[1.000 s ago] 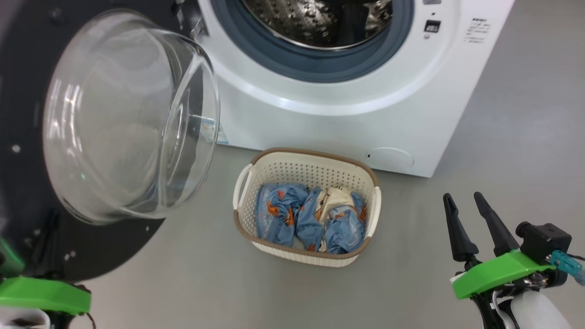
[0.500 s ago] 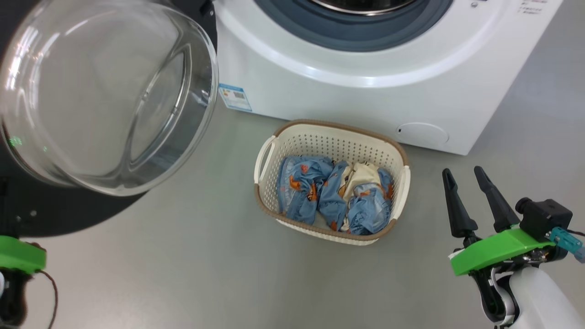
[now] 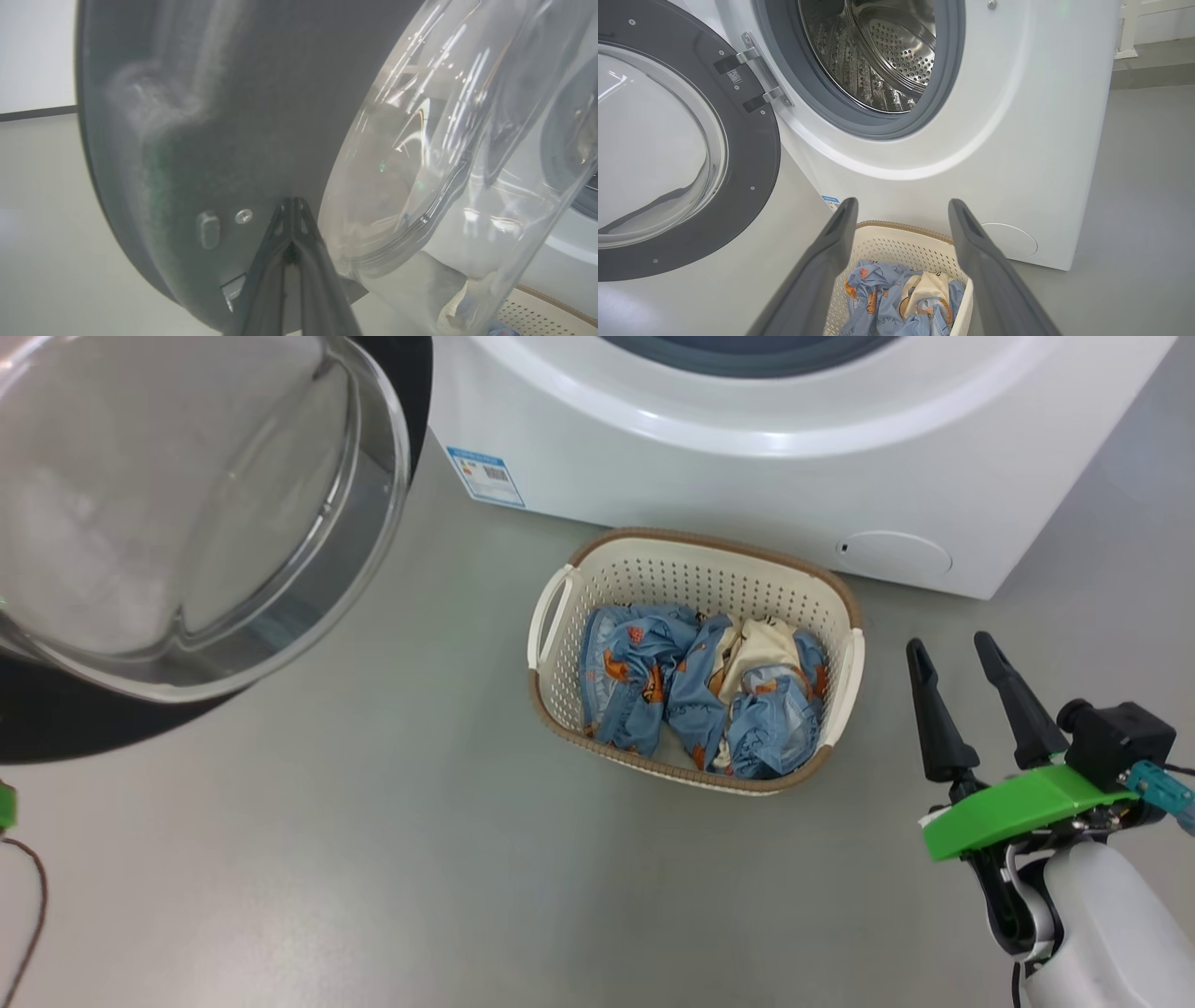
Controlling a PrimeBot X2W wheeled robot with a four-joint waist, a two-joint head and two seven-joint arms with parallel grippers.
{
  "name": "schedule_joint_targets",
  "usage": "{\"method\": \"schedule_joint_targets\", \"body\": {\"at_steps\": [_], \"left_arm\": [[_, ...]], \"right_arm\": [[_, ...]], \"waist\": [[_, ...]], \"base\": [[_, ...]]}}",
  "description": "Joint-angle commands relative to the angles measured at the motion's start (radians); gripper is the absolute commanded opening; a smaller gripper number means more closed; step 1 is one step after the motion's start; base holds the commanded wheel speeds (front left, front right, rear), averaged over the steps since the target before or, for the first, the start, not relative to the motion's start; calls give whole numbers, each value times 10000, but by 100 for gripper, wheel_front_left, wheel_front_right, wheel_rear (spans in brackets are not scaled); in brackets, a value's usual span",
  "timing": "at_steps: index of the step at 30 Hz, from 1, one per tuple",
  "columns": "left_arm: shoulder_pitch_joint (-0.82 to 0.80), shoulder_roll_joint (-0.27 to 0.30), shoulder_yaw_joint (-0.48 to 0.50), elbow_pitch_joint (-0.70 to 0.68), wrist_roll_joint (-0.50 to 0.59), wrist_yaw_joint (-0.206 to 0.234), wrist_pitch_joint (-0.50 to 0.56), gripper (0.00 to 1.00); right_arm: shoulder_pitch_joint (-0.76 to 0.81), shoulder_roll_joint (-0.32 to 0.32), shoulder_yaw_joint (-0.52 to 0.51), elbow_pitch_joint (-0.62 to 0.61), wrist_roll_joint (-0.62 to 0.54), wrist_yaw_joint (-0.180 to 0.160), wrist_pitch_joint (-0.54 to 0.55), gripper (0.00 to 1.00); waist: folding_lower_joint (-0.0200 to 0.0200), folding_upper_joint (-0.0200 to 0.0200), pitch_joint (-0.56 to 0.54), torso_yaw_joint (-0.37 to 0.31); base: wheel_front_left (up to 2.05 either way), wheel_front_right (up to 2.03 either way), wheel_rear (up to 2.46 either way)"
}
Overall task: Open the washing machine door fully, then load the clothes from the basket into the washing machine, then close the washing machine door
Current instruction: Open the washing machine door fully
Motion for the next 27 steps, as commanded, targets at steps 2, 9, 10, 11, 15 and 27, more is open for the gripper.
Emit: {"method": "schedule_joint_targets", "body": {"at_steps": [2, 9, 10, 11, 15, 27], "left_arm": [[-681, 1030, 225, 270, -54, -8, -182, 0], [-1361, 1354, 27, 973, -3, -34, -394, 0], [-1457, 1379, 39, 1095, -42, -36, -416, 0], [-1538, 1398, 42, 1221, -74, -37, -433, 0], [-1739, 1483, -57, 1593, -80, -42, -510, 0], [-1868, 1492, -421, 1895, -387, -46, -657, 0]], "right_arm": [[-290, 33, 253, -180, -131, 56, -124, 100], [-431, 168, 231, -120, -172, 56, -124, 100], [-451, 184, 231, -110, -177, 56, -124, 100], [-468, 200, 236, -98, -177, 56, -124, 100], [-514, 267, 258, -62, -146, 56, -124, 100], [-405, 265, 180, -52, -80, 56, -124, 100]], "waist": [[-1, 0, 250, -8], [-1, 0, 421, 2], [-1, 0, 432, 1], [-1, 0, 433, -5], [-1, 0, 391, -73], [-1, 0, 213, -108]], "base": [[0, 0, 0], [0, 0, 0], [0, 0, 0], [0, 0, 0], [0, 0, 0], [0, 0, 0]]}}
